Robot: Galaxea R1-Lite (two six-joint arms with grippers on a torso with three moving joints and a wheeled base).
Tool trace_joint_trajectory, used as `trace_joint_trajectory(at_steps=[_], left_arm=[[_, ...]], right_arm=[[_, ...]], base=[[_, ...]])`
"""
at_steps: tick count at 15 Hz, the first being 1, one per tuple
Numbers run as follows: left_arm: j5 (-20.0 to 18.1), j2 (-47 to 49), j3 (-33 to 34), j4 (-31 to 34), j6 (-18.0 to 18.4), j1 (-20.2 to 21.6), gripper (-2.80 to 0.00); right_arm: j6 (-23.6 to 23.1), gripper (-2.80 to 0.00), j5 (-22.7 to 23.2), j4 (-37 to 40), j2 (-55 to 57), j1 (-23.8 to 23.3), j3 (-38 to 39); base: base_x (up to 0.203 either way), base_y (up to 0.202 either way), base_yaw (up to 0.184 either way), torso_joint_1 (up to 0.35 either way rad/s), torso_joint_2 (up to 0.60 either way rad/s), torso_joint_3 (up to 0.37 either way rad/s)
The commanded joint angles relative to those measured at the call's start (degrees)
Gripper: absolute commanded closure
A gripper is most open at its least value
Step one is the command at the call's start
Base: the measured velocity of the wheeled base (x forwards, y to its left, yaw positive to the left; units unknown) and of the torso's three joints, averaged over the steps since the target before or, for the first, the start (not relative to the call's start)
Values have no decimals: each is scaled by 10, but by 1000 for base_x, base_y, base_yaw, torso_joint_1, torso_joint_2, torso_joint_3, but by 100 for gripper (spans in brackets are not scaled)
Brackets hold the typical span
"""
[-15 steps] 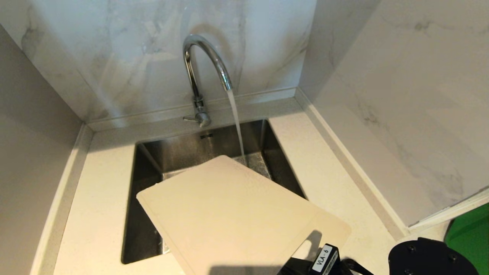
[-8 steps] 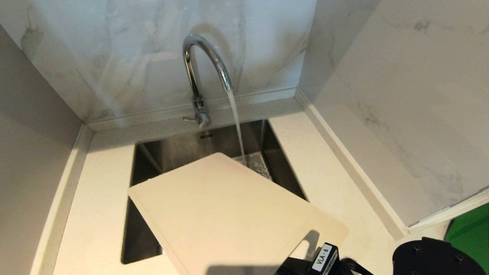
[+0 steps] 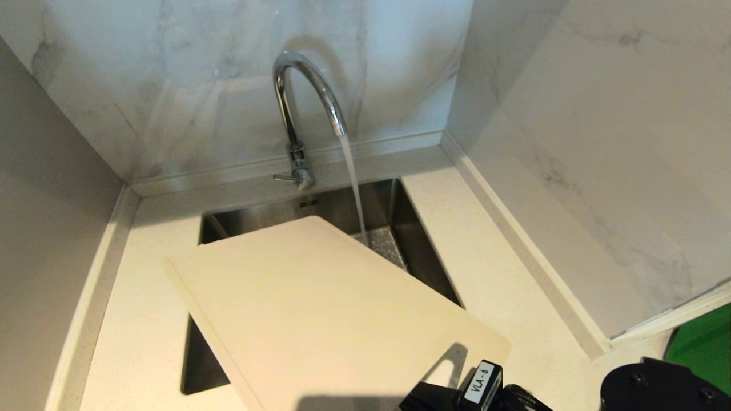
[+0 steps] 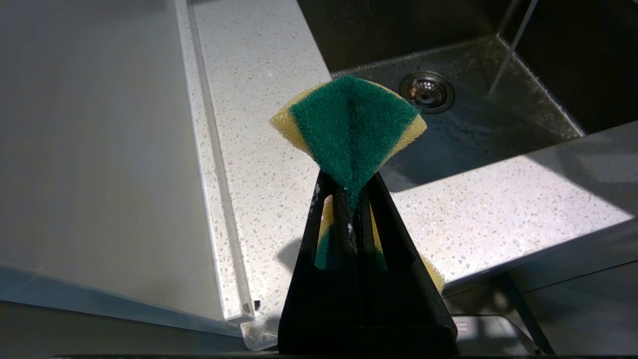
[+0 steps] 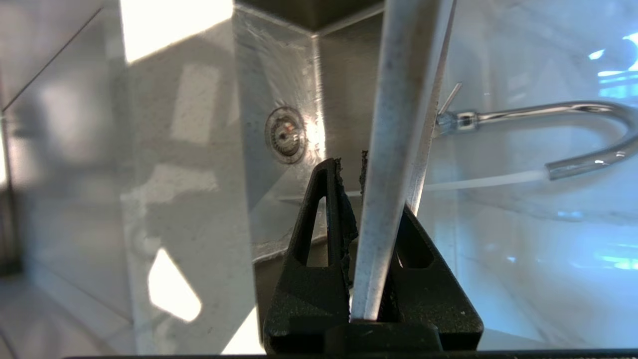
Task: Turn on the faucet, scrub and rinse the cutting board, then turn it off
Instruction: Pick up the cutting board
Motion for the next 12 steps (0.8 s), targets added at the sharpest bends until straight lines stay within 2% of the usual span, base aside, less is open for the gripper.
trace_joint_trajectory(at_steps=[1, 6, 9, 12], left_arm=[[0, 0, 1, 0, 0, 0, 0], [0, 0, 1, 0, 0, 0, 0], [0, 0, 1, 0, 0, 0, 0], [0, 0, 1, 0, 0, 0, 0]], right_arm=[[3, 0, 0, -5, 0, 5, 2], [27, 0, -2, -15, 10, 5, 5], [29, 0, -21, -80, 11, 5, 45], [69, 0, -22, -85, 16, 0, 52]], base=[[0, 0, 0, 0, 0, 0], [0, 0, 0, 0, 0, 0], [0, 0, 0, 0, 0, 0], [0, 0, 0, 0, 0, 0]])
